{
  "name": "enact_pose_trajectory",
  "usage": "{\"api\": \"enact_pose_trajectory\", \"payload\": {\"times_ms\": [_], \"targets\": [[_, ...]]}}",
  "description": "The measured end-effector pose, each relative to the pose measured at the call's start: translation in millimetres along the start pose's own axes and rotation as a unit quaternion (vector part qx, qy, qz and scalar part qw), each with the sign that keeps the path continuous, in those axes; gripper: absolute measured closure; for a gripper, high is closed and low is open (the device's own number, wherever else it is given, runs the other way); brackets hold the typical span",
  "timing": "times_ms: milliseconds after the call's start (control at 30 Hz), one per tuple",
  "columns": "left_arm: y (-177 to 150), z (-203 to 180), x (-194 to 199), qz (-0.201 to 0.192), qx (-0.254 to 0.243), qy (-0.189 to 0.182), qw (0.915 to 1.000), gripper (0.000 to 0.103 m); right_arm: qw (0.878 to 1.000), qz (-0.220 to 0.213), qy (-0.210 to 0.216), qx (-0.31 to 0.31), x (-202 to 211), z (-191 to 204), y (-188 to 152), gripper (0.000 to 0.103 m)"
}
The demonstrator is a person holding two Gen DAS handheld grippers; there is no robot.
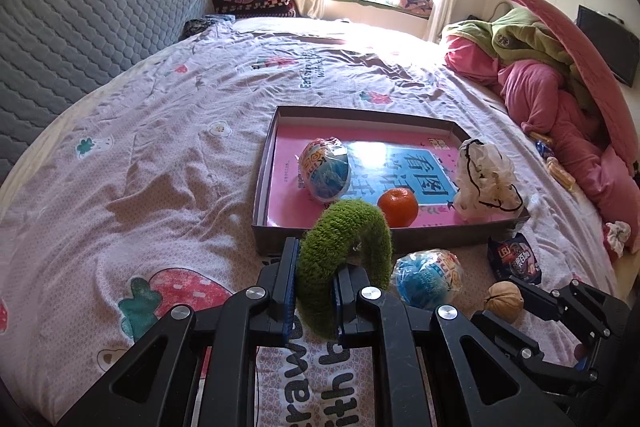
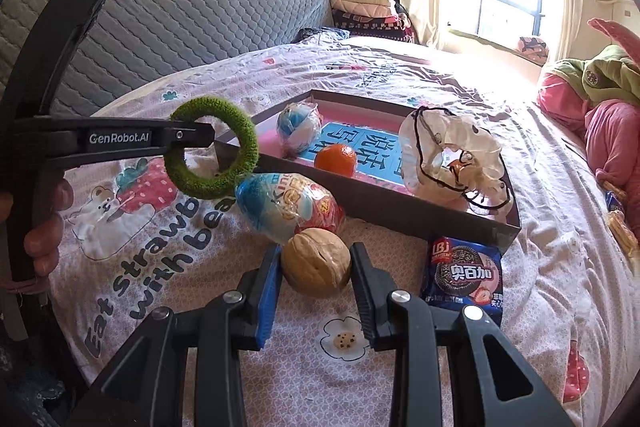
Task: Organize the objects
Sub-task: 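Carry the green ring over the tray with the left tool while the right tool carries the walnut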
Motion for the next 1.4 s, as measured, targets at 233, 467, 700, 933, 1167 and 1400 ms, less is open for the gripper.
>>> {"api": "enact_pose_trajectory", "payload": {"times_ms": [233, 467, 700, 933, 1167, 1400], "targets": [[8, -6, 21, -0.019, -0.006, 0.006, 0.9998, 0.089, 1.000, -0.022, -0.013, -0.005, 15, -6, 15, 0.069], [12, -12, 36, -0.028, -0.009, 0.012, 0.9995, 0.089, 0.999, -0.045, -0.021, -0.011, 31, -12, 30, 0.069], [17, -20, 48, -0.037, -0.013, 0.015, 0.9991, 0.089, 0.997, -0.063, -0.030, -0.013, 46, -17, 44, 0.069], [20, -29, 55, -0.041, -0.017, 0.017, 0.9989, 0.089, 0.996, -0.073, -0.049, -0.015, 59, -22, 59, 0.069], [23, -38, 57, -0.041, -0.023, 0.014, 0.9988, 0.089, 0.994, -0.086, -0.063, -0.021, 72, -28, 74, 0.069], [26, -42, 55, -0.042, -0.026, 0.016, 0.9986, 0.089, 0.993, -0.092, -0.068, -0.031, 77, -36, 81, 0.069]]}}
Point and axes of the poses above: each gripper's, at about its wrist camera, not at the fingertips, and x roughly against the way its jaws point, z to its left, y to its top, the point moved 8 cm from there along -x, roughly the way its jaws point, and after that the axes turned 5 degrees about -z, right-handed, at the moved point
